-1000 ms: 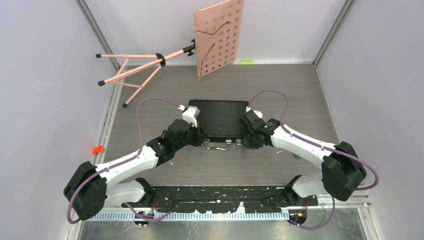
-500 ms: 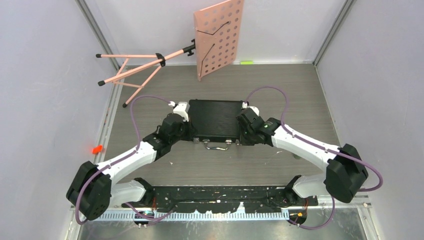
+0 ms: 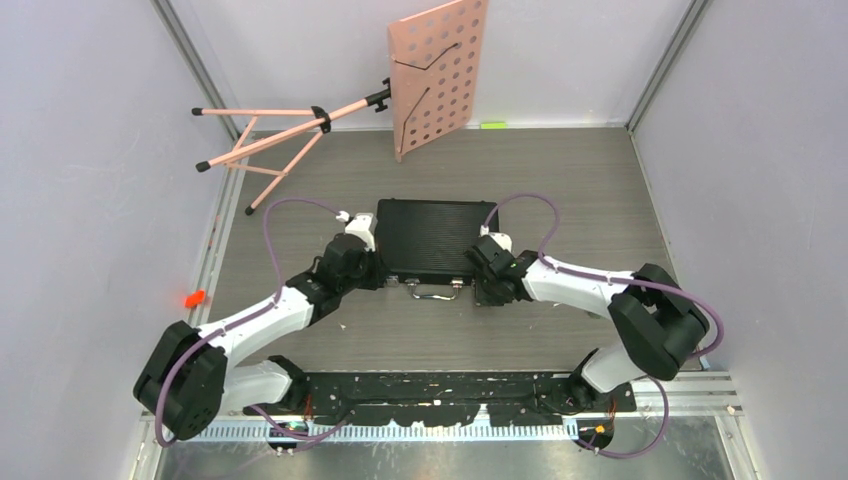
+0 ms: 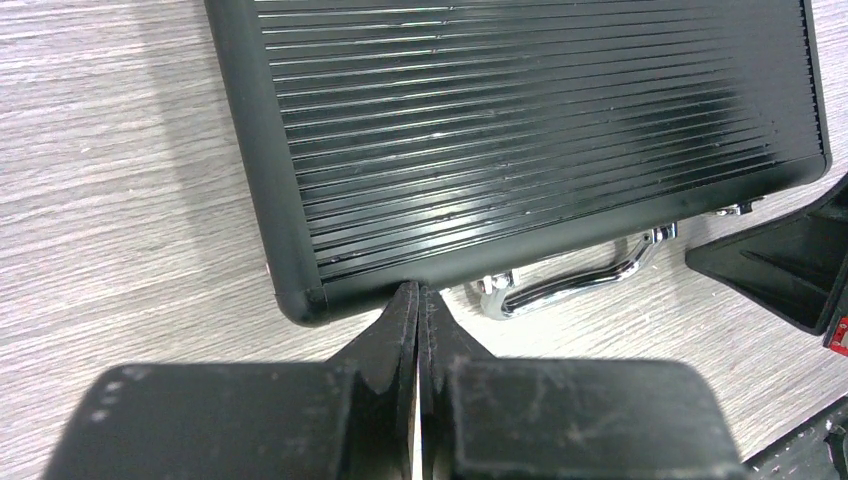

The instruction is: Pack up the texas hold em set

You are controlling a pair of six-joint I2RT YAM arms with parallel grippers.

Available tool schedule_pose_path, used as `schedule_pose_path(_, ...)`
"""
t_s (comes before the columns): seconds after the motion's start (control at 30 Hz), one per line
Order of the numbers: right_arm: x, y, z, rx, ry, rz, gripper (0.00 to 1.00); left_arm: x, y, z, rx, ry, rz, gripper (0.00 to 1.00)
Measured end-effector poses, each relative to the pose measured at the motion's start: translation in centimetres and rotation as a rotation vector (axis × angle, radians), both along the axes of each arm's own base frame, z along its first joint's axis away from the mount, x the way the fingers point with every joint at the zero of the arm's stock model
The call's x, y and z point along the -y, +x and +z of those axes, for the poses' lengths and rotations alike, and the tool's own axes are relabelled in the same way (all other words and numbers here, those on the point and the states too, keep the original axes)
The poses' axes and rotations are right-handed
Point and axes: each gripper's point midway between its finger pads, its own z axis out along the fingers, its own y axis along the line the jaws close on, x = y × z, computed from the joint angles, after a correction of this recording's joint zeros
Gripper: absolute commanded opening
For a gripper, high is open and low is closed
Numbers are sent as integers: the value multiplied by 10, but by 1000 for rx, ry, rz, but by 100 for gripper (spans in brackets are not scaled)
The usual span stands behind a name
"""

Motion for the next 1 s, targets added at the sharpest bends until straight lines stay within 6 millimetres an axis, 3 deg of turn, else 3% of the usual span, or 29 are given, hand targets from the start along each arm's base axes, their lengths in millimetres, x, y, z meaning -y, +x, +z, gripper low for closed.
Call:
schedule_pose_path(0.2,13,-2,10,93,23,-18,1,-5,-4,11,22,-6,1,0)
schedule_pose_path(0.27,21,1,25,159,26,-37,9,-10,-6,22,54,-11,16,2)
schedule_pose_path(0.3,25,5,35,204,30,-51,12,-16,-7,29,75,-10,35,8)
schedule_pose_path(0.37,35,14,58,306,36,-87,23,-30,-9,41,123,-5,87,29)
schedule_pose_path(0.4,39,17,66,345,36,-101,37,-37,-10,45,142,-3,110,53)
schedule_pose_path(0.43,49,21,78,410,30,-132,45,-45,-11,49,167,1,140,85)
schedule_pose_path(0.47,59,22,87,461,22,-157,58,-54,-13,53,192,10,166,98)
schedule_pose_path(0.53,77,25,104,553,10,-214,78,-71,-17,58,240,20,225,100)
schedule_pose_path(0.6,98,27,119,644,-12,-282,84,-86,-19,60,275,34,276,100)
schedule_pose_path(0.8,164,44,152,828,-169,-477,87,-127,-18,61,366,163,400,100)
schedule_pose_path(0.9,192,59,147,855,-181,-564,86,-145,-10,61,404,244,459,100)
schedule_pose_path(1.0,212,59,114,863,-208,-575,85,-166,-1,50,398,335,516,100)
